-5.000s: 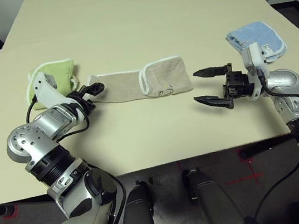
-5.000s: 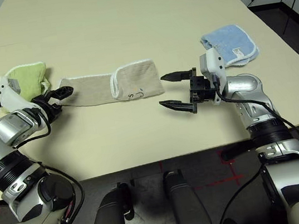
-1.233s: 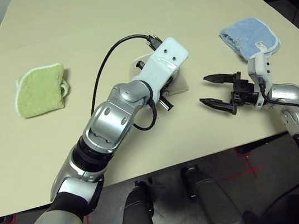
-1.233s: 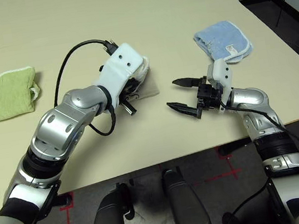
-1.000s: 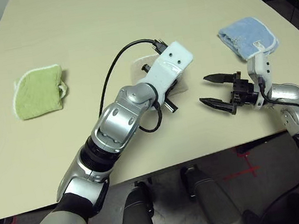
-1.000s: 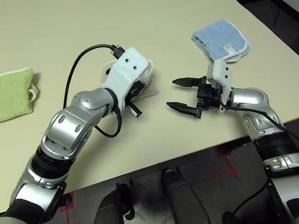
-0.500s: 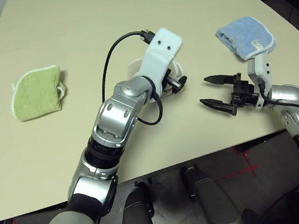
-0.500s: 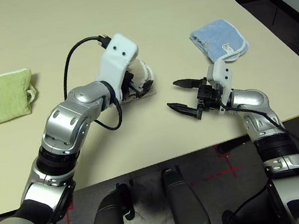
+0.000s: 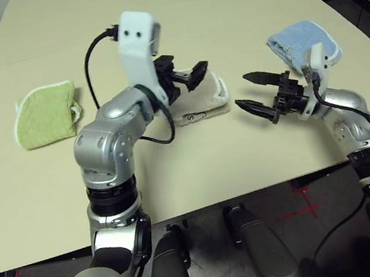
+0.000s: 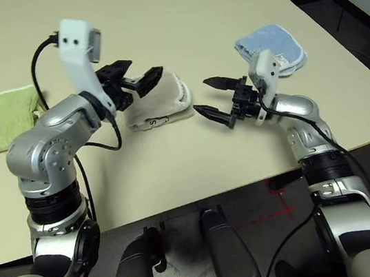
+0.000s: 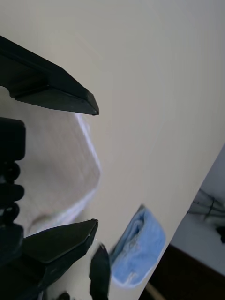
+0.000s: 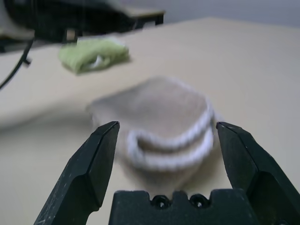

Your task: Fold the towel and set it aside.

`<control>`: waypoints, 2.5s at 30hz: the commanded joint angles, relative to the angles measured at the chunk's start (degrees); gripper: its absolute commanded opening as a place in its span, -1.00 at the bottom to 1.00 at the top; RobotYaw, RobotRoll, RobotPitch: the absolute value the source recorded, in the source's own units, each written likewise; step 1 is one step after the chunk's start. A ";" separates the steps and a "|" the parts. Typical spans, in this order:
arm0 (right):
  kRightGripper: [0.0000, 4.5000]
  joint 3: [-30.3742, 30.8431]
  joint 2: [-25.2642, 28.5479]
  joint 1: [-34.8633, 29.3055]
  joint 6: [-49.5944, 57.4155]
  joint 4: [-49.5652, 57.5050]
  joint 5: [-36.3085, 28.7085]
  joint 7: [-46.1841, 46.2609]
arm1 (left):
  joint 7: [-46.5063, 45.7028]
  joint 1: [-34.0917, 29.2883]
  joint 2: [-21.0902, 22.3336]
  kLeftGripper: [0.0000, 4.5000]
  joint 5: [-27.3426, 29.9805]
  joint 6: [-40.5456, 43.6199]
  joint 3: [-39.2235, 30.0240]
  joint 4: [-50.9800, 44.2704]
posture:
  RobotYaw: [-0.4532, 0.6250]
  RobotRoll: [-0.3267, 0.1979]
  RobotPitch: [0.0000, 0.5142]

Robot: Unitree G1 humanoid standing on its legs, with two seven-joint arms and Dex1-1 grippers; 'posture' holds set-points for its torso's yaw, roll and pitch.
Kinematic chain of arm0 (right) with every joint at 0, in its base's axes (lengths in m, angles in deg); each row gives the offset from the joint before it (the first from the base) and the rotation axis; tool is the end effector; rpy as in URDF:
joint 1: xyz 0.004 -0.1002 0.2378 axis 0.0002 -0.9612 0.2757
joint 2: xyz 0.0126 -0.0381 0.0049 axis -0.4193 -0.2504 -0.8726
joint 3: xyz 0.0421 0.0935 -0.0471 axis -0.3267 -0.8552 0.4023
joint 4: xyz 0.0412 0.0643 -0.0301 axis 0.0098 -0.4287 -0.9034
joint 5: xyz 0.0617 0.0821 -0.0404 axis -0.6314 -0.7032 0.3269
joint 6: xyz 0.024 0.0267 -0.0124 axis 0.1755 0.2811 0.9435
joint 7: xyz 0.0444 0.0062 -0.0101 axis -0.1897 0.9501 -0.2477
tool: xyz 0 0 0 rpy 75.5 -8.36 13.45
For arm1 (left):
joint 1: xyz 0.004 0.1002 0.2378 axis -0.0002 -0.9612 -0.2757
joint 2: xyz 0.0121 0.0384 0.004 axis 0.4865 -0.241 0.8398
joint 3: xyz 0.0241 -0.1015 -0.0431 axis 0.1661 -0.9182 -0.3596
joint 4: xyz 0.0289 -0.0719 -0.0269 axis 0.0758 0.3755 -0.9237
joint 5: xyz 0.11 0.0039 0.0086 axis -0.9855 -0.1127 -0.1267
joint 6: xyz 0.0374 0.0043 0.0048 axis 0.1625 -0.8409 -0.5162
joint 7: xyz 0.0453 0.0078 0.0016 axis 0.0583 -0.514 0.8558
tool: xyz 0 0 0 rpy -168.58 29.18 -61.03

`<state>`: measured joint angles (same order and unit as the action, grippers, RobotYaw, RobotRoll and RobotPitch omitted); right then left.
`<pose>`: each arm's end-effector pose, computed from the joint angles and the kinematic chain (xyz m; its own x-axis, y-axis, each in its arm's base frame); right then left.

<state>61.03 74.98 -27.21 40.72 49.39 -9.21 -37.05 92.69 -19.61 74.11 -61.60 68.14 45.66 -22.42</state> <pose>0.3301 -0.2068 0.1606 0.4702 0.8636 0.1819 -0.8363 0.5019 -0.2209 0.2733 0.1560 0.2344 0.8642 -0.5021 0.0321 0.5030 0.8632 -0.0433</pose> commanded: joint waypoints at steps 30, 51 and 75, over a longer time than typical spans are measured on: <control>-0.98 0.55 -9.35 8.76 -3.56 -7.56 3.23 6.07 | 2.49 -9.49 11.55 0.39 4.30 -13.13 -0.49 -3.42 | -0.30 0.25 -0.25; -1.00 1.30 -9.22 7.45 -2.53 -6.05 3.05 5.13 | 1.28 -9.03 10.26 0.99 6.52 -13.73 1.69 -1.97 | -0.32 0.25 -0.21; 0.22 1.11 -9.22 6.62 -0.92 -4.12 2.68 4.39 | 1.88 -9.52 10.40 0.05 6.69 -14.35 2.71 -1.81 | -0.33 0.25 -0.24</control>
<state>62.28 65.40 -19.53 39.67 44.10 -6.31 -32.39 93.99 -28.08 84.23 -55.31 54.30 47.65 -24.32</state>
